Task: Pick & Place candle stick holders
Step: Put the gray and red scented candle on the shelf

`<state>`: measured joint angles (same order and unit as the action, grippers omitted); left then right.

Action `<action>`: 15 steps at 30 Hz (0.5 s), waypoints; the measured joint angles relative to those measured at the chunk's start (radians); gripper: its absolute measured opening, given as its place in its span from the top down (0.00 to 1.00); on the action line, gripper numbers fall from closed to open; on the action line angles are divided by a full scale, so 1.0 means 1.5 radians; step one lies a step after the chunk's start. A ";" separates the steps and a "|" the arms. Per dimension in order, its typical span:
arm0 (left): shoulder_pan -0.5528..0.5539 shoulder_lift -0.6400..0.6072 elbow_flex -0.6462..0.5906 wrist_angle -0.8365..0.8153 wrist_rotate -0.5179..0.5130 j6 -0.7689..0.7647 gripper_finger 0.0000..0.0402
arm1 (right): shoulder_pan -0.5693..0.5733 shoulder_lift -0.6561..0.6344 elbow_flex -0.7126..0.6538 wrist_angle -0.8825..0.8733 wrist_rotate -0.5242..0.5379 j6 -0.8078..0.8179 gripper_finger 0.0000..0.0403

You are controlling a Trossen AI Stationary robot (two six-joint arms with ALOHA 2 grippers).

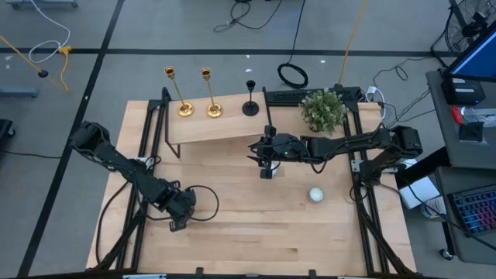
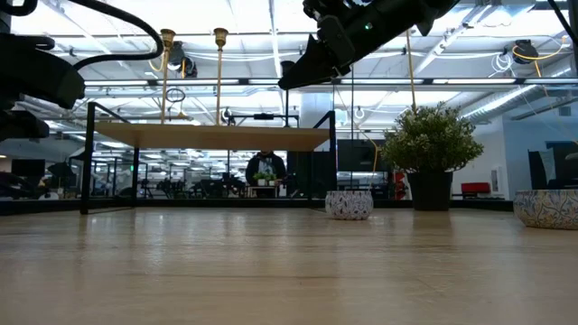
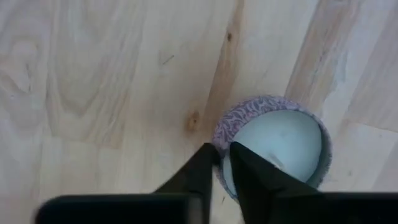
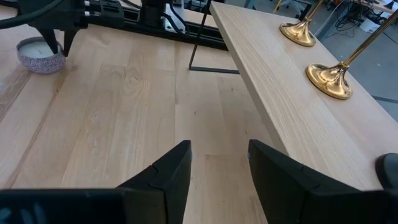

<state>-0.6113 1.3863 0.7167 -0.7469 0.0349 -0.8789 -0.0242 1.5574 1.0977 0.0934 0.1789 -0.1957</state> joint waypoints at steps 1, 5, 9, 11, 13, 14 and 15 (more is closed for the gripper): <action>0.002 0.000 0.001 0.000 -0.001 -0.007 0.93 | 0.000 0.000 0.000 0.001 0.000 0.000 0.61; 0.011 0.001 0.022 -0.005 -0.019 -0.032 0.97 | 0.000 0.000 0.000 0.013 0.000 -0.001 0.61; 0.026 0.001 0.072 -0.035 -0.056 -0.007 0.99 | 0.000 0.000 0.000 0.023 0.000 -0.002 0.61; 0.040 0.001 0.113 -0.080 -0.100 -0.008 0.98 | 0.000 0.000 0.000 0.031 0.001 -0.002 0.61; 0.056 0.001 0.164 -0.139 -0.150 -0.009 0.97 | 0.000 0.000 0.000 0.038 0.001 -0.002 0.61; 0.066 0.001 0.190 -0.172 -0.171 -0.006 0.98 | 0.000 0.000 0.000 0.040 0.001 -0.002 0.61; 0.077 0.001 0.217 -0.208 -0.189 -0.004 0.98 | 0.000 0.000 0.000 0.041 0.001 -0.002 0.61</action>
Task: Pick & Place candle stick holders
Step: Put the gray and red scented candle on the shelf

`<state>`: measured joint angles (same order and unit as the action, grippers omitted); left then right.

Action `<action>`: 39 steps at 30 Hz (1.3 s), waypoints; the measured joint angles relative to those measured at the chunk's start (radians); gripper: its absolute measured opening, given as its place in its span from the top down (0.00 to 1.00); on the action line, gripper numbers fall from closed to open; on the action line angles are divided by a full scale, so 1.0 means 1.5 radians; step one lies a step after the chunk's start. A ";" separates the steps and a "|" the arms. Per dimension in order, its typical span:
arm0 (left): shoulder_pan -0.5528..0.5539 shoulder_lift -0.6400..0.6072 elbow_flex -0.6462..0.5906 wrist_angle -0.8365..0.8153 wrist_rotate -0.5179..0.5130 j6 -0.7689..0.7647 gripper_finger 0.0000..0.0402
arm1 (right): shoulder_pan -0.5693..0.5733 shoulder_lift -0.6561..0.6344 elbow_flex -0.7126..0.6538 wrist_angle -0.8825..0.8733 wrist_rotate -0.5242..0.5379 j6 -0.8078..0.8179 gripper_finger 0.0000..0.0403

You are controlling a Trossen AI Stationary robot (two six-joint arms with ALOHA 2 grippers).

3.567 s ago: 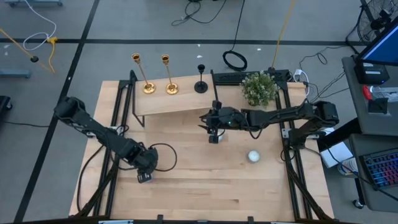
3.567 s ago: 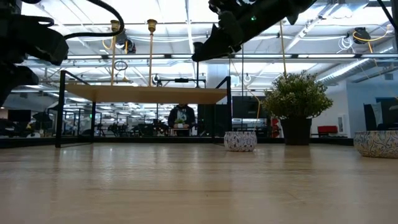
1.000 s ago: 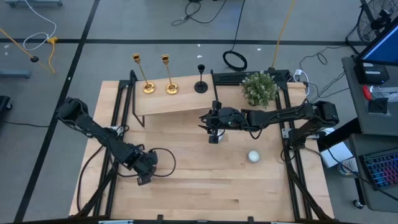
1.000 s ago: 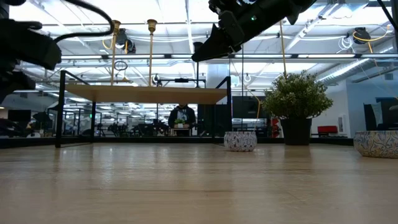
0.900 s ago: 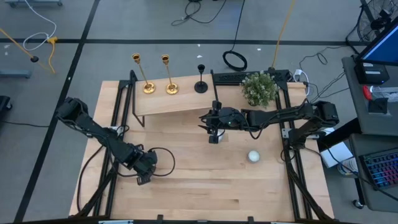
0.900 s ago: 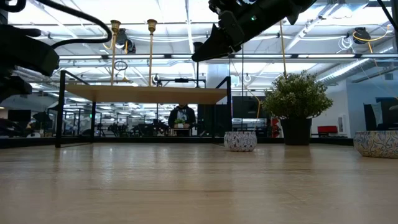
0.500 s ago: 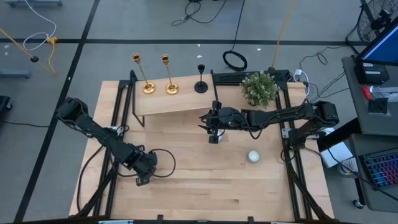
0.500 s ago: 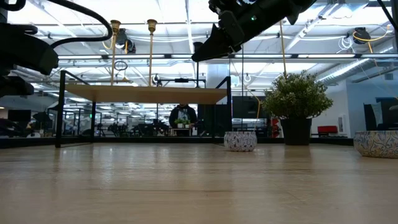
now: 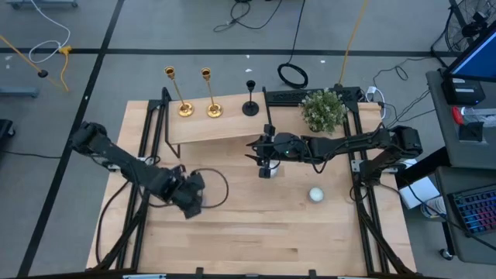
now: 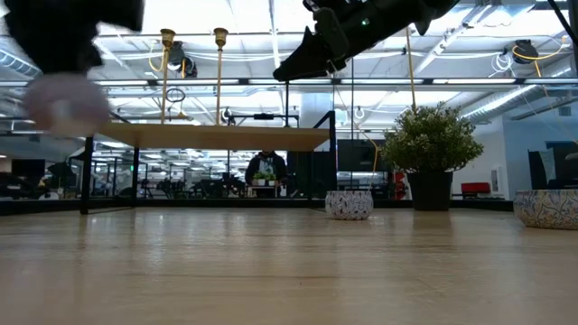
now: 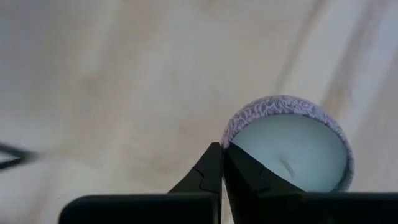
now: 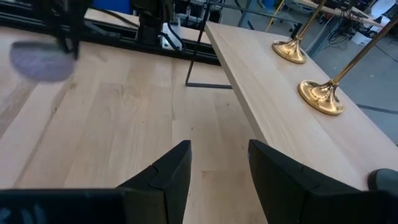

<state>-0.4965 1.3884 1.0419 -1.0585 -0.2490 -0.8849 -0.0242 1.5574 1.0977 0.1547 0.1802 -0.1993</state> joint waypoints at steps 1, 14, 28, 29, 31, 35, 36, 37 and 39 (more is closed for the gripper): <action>0.012 0.000 0.027 -0.038 -0.018 0.000 0.99 | 0.000 0.000 0.000 0.000 0.000 0.000 0.61; 0.249 -0.001 0.232 -0.341 -0.214 0.040 0.97 | 0.000 0.000 0.000 -0.001 -0.001 0.000 0.61; 0.495 -0.001 0.231 -0.341 -0.178 0.183 0.99 | 0.000 0.000 0.000 -0.001 -0.001 0.000 0.61; 0.505 -0.001 0.231 -0.341 -0.175 0.185 0.98 | 0.000 0.000 0.000 -0.001 -0.001 0.001 0.61; 0.522 -0.001 0.229 -0.338 -0.164 0.187 0.97 | 0.000 0.000 0.000 -0.001 -0.001 0.002 0.61; 0.544 -0.001 0.208 -0.335 -0.166 0.195 0.98 | 0.000 0.000 0.000 -0.001 -0.001 0.002 0.61; 0.550 -0.001 0.202 -0.335 -0.167 0.200 0.99 | 0.000 0.000 0.000 -0.001 -0.001 0.002 0.61; 0.556 -0.001 0.194 -0.334 -0.170 0.203 0.99 | 0.000 0.000 0.000 -0.001 -0.001 0.002 0.61; 0.568 -0.001 0.176 -0.318 -0.177 0.211 0.97 | 0.000 0.000 0.000 -0.001 -0.001 0.002 0.61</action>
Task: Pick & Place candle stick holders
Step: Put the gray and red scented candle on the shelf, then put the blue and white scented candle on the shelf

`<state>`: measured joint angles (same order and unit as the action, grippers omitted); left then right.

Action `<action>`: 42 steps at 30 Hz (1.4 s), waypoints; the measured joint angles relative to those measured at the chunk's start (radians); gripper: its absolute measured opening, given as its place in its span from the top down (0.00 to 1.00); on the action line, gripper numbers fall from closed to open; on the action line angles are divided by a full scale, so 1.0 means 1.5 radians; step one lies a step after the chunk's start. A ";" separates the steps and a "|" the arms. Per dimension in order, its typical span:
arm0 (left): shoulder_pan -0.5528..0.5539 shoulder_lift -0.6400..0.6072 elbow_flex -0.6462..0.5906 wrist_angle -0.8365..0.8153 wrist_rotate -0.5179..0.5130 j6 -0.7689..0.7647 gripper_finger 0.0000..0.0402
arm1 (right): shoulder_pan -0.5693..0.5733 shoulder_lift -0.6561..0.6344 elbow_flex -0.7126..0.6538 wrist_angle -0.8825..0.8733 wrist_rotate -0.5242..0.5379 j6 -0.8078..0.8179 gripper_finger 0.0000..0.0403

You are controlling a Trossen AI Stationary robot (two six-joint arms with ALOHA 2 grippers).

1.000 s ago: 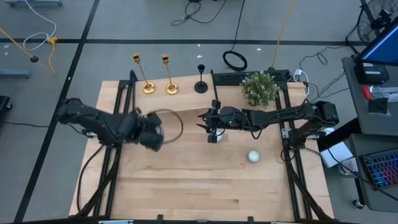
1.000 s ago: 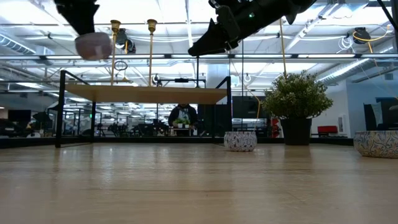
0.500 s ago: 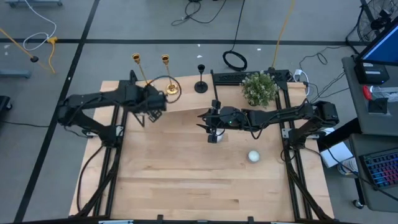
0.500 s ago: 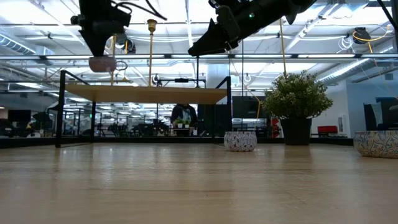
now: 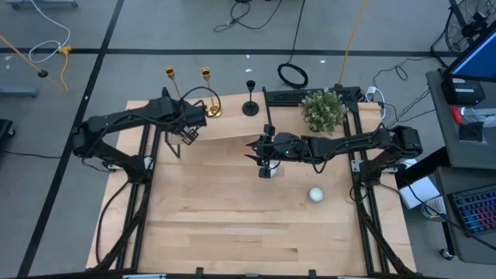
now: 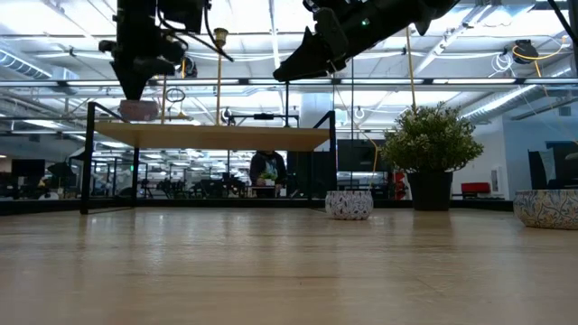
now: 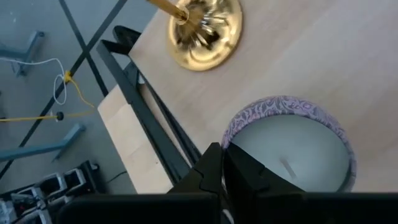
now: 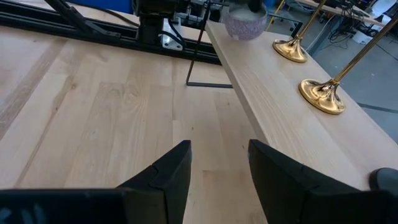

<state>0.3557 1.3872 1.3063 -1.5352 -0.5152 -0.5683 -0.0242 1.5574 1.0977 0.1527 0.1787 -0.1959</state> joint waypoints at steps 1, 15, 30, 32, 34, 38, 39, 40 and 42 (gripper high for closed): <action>0.005 0.000 -0.008 0.011 -0.001 0.007 0.97 | 0.000 0.000 0.000 0.000 0.000 0.000 0.61; 0.051 0.000 -0.028 0.067 0.029 0.077 0.97 | 0.000 0.000 0.000 0.000 0.000 0.000 0.61; 0.052 0.000 -0.028 0.086 0.006 0.089 0.69 | 0.000 0.000 0.000 0.000 0.000 0.000 0.61; 0.047 0.000 -0.028 0.084 0.006 0.089 0.67 | 0.000 0.000 0.000 -0.002 0.000 0.000 0.61; 0.042 -0.005 -0.028 0.082 0.008 0.089 0.67 | 0.000 0.000 0.000 -0.002 0.000 0.000 0.61; 0.023 -0.011 -0.028 0.074 0.013 0.090 0.66 | 0.000 0.000 0.000 -0.002 0.000 0.000 0.61; 0.021 -0.016 -0.028 0.069 0.013 0.088 0.66 | 0.000 0.000 0.000 -0.002 0.000 0.000 0.61; 0.017 -0.020 -0.028 0.062 0.012 0.079 0.66 | 0.000 0.000 0.000 -0.002 0.000 0.000 0.61; 0.010 -0.032 -0.028 0.055 0.011 0.054 0.66 | 0.000 0.000 0.000 -0.002 0.001 -0.001 0.61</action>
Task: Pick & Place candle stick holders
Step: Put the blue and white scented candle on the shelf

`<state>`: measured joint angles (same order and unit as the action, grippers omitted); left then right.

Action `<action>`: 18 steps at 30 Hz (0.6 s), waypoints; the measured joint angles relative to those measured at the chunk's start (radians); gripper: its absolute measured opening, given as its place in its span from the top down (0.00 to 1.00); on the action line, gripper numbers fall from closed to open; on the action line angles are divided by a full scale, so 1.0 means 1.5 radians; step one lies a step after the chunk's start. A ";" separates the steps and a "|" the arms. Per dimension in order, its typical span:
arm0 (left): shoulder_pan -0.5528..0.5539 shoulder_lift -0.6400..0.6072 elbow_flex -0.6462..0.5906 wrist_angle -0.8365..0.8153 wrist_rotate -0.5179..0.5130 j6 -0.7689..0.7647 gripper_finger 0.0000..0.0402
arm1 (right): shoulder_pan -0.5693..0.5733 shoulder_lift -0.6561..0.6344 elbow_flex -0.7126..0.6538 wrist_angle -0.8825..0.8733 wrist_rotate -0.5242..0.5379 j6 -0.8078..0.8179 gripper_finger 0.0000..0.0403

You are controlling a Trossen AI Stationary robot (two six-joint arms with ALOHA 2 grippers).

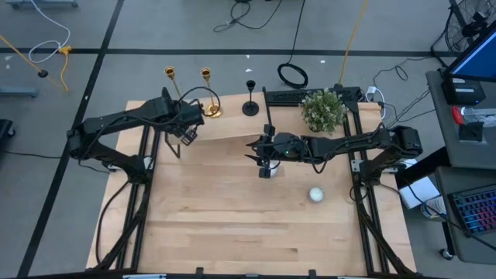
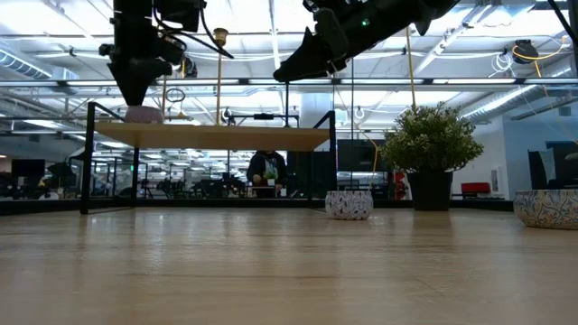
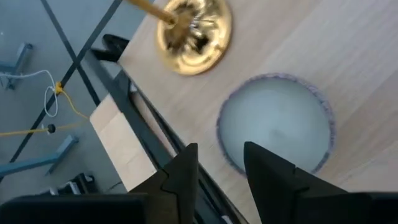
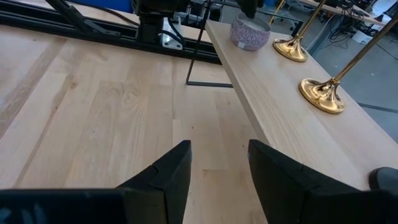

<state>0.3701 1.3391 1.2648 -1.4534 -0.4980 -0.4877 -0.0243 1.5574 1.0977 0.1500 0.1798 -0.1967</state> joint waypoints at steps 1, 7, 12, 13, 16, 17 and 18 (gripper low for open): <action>-0.003 -0.009 0.000 0.002 -0.001 -0.005 0.66 | 0.000 0.000 0.000 0.000 0.000 0.000 0.61; -0.047 -0.085 0.000 0.021 -0.006 -0.036 0.66 | 0.000 0.000 0.000 -0.003 0.001 0.003 0.61; -0.113 -0.155 0.000 0.052 -0.008 -0.061 0.66 | 0.002 0.000 0.000 -0.039 0.000 0.026 0.61; -0.128 -0.167 0.000 0.058 -0.012 -0.062 0.66 | 0.004 0.000 0.000 -0.053 0.001 0.026 0.61; -0.179 -0.192 0.000 0.081 -0.027 -0.066 0.66 | 0.016 0.000 0.000 -0.097 0.001 0.037 0.61; -0.198 -0.197 0.000 0.090 -0.033 -0.068 0.66 | 0.021 0.000 0.000 -0.113 0.001 0.044 0.61; -0.216 -0.201 0.000 0.100 -0.040 -0.068 0.66 | 0.027 0.000 0.000 -0.130 0.001 0.053 0.61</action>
<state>0.0463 1.0375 1.2652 -1.3040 -0.5581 -0.5903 0.0156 1.5574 1.0977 -0.0446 0.1810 -0.1172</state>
